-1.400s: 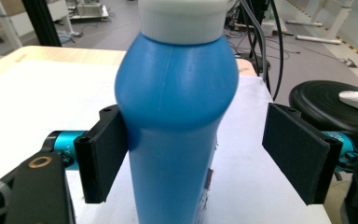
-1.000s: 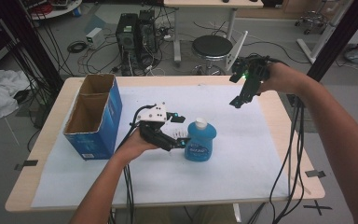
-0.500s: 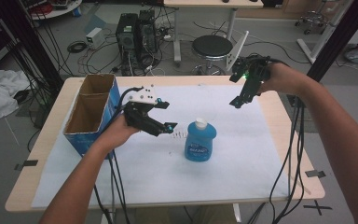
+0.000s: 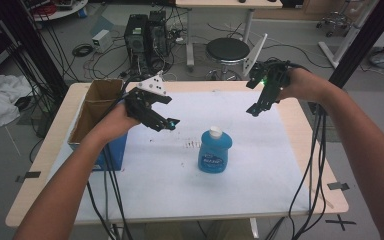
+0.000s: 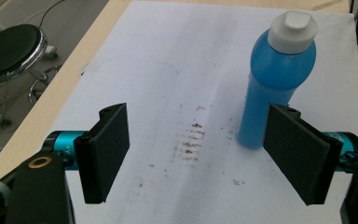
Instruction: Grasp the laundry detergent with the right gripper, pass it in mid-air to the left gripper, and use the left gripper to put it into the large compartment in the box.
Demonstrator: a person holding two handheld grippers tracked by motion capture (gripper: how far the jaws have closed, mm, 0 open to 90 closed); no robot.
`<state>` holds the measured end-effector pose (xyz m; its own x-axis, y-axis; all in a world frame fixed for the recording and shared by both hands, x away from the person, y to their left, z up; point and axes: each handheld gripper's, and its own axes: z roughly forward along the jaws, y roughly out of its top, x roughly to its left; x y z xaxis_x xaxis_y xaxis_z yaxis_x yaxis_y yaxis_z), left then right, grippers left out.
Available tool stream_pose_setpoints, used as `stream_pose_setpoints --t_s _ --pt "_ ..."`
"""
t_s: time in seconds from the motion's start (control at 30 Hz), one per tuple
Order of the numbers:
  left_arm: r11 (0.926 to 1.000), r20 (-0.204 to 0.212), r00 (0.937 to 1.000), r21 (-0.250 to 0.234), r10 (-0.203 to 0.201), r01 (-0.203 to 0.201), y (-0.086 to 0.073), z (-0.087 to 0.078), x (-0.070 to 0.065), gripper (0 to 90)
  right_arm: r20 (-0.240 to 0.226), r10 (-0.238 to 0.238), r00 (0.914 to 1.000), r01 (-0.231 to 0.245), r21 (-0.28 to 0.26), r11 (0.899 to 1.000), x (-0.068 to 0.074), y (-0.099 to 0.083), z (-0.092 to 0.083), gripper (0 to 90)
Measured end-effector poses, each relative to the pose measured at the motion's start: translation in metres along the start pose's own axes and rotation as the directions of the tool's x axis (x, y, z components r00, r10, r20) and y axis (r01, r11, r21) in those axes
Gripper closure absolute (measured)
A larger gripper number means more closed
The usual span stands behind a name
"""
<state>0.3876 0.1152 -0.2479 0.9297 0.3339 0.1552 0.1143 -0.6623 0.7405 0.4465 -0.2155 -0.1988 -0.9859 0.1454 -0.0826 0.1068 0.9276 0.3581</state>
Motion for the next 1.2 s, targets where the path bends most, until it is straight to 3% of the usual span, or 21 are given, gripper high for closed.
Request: stream_pose_setpoints --t_s 0.07,0.3,0.4,0.43,0.47,0.53,0.57,0.77,0.87,0.9,0.93,1.1,1.2 --pt "0.9994 0.008 0.9998 0.027 0.019 -0.020 0.001 -0.002 0.003 12.7 0.001 -0.003 1.0000 0.003 -0.006 1.000 -0.001 -0.001 0.000 3.3" --pt "0.9968 -0.030 0.9995 0.079 0.009 -0.007 0.001 -0.006 0.013 12.6 0.002 -0.001 1.0000 0.001 -0.007 1.000 -0.001 -0.003 -0.001 3.3" --pt "0.9881 -0.028 0.9985 0.148 0.046 -0.042 0.001 -0.009 0.019 12.6 0.002 0.001 1.0000 -0.001 -0.009 1.000 -0.001 -0.003 -0.001 3.3" --pt "0.9881 -0.028 0.9985 0.148 0.046 -0.042 0.001 -0.009 0.019 12.6 0.001 0.001 1.0000 -0.001 -0.009 1.000 -0.001 -0.004 -0.001 3.3" --pt "0.9787 -0.019 0.9978 0.197 0.064 -0.059 0.002 -0.009 0.022 12.6 0.000 0.002 1.0000 -0.002 -0.008 1.000 -0.001 -0.004 -0.001 3.3" --pt "0.9698 -0.007 0.9972 0.233 0.075 -0.071 0.004 -0.008 0.025 12.6 0.000 0.000 1.0000 0.000 -0.006 1.000 -0.001 -0.004 0.000 3.3" --pt "0.9698 -0.007 0.9972 0.233 0.075 -0.071 0.004 -0.008 0.025 12.6 0.001 0.003 1.0000 -0.003 -0.008 1.000 -0.001 -0.004 0.000 3.3" --pt "0.9387 0.032 0.9945 0.329 0.100 -0.105 0.013 -0.005 0.031 12.6 -0.002 0.004 1.0000 -0.004 -0.005 1.000 -0.001 -0.005 0.001 3.3" --pt "0.9220 0.038 0.9952 0.375 0.090 -0.098 0.015 -0.002 0.035 5.5 -0.002 0.009 1.0000 -0.009 -0.004 1.000 -0.002 -0.006 0.002 3.3" --pt "0.9220 0.038 0.9952 0.375 0.090 -0.098 0.015 -0.002 0.035 5.5 -0.001 0.007 1.0000 -0.007 -0.004 1.000 -0.002 -0.006 0.002 3.3" --pt "0.9052 0.036 0.9942 0.411 0.101 -0.107 0.016 -0.001 0.038 5.5 -0.002 0.006 1.0000 -0.006 -0.005 1.000 -0.003 -0.006 0.002 3.3" --pt "0.9042 0.042 0.9951 0.416 0.090 -0.099 0.017 0.000 0.041 5.5 -0.003 0.008 1.0000 -0.008 0.000 1.000 -0.004 -0.007 0.003 3.3" --pt "0.8917 0.046 0.9938 0.439 0.101 -0.111 0.016 0.001 0.042 5.5 -0.003 0.008 1.0000 -0.008 -0.001 1.000 -0.005 -0.007 0.004 3.3"
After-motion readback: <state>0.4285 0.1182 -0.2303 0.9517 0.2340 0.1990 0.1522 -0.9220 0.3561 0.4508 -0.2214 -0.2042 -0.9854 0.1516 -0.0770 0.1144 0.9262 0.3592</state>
